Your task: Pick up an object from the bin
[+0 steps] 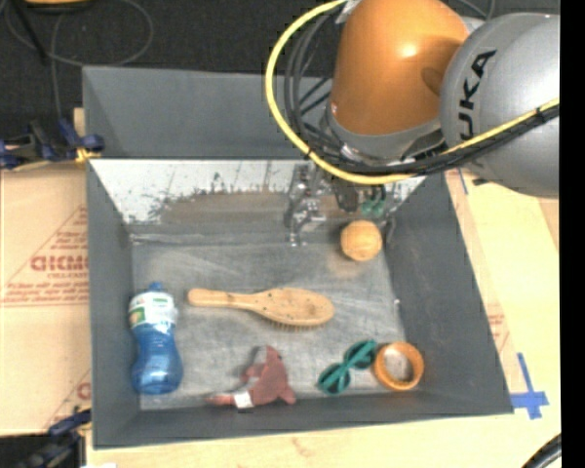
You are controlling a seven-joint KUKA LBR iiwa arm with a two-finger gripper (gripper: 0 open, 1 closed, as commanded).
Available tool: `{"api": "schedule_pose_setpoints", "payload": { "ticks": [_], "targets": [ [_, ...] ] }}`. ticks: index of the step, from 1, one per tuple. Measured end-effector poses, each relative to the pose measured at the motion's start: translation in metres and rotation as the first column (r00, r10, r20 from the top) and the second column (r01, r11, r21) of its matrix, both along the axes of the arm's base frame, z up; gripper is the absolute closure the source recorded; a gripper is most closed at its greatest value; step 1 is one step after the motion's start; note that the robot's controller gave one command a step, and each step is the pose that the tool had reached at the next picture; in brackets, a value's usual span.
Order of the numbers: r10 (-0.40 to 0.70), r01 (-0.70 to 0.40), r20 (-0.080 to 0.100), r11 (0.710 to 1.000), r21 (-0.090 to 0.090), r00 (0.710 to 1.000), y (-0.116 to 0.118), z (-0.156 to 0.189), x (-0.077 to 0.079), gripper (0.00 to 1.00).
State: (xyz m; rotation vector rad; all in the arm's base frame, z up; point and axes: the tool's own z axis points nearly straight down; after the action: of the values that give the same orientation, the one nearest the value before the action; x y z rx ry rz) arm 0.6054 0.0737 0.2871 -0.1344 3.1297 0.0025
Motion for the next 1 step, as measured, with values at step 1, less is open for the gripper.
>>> {"api": "schedule_pose_setpoints", "payload": {
  "ticks": [1],
  "targets": [
    [0.0, 0.0, -0.004, 1.0, -0.001, 1.0, -0.0003, -0.0019, -0.0008, 1.0]
  ]
}}
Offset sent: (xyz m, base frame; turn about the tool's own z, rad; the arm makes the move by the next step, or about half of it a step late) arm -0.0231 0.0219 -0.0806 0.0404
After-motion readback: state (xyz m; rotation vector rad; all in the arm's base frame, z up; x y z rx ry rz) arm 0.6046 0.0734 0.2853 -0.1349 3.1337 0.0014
